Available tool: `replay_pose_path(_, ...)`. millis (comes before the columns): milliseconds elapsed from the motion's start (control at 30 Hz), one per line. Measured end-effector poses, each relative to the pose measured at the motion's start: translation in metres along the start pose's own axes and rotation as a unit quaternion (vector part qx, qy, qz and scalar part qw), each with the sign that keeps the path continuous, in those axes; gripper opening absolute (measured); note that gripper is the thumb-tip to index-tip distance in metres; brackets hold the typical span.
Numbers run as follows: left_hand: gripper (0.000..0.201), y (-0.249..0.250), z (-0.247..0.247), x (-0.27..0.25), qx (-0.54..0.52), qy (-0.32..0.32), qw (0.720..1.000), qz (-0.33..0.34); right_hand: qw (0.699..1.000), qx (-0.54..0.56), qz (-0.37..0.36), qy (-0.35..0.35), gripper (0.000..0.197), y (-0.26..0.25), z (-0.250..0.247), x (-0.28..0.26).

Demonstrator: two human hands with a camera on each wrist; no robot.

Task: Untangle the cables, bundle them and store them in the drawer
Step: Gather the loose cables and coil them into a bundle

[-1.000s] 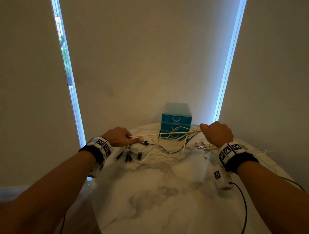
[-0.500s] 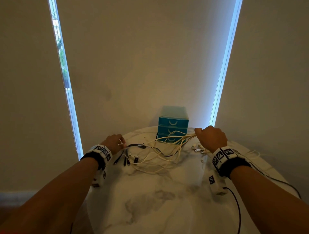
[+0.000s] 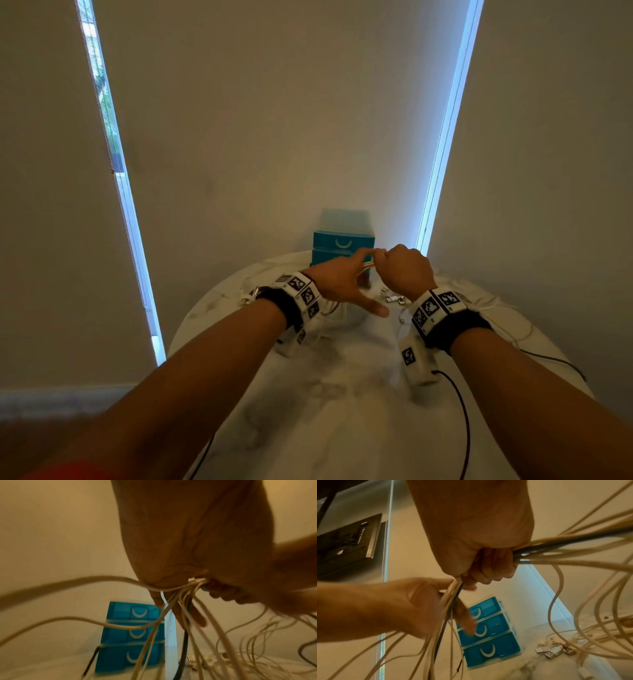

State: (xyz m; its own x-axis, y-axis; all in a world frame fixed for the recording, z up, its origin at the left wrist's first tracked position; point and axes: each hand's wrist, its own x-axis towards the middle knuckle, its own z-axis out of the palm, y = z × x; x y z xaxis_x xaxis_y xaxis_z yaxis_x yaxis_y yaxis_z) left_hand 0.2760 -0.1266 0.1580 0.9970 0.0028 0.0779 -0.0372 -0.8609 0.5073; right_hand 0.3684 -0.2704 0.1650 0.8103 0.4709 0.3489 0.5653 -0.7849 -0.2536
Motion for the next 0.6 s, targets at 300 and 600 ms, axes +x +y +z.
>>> replay_pose_path(300,0.068,-0.01,-0.026,-0.003,-0.12,0.026,0.988,-0.098,0.961,0.21,0.016,-0.181,0.043,-0.002,0.002,-0.01)
replay_pose_path(600,0.071,-0.051,-0.052,-0.014,0.156,0.253,0.951,-0.079,0.95,0.203,-0.003,-0.237,0.05,-0.012,-0.014,-0.012)
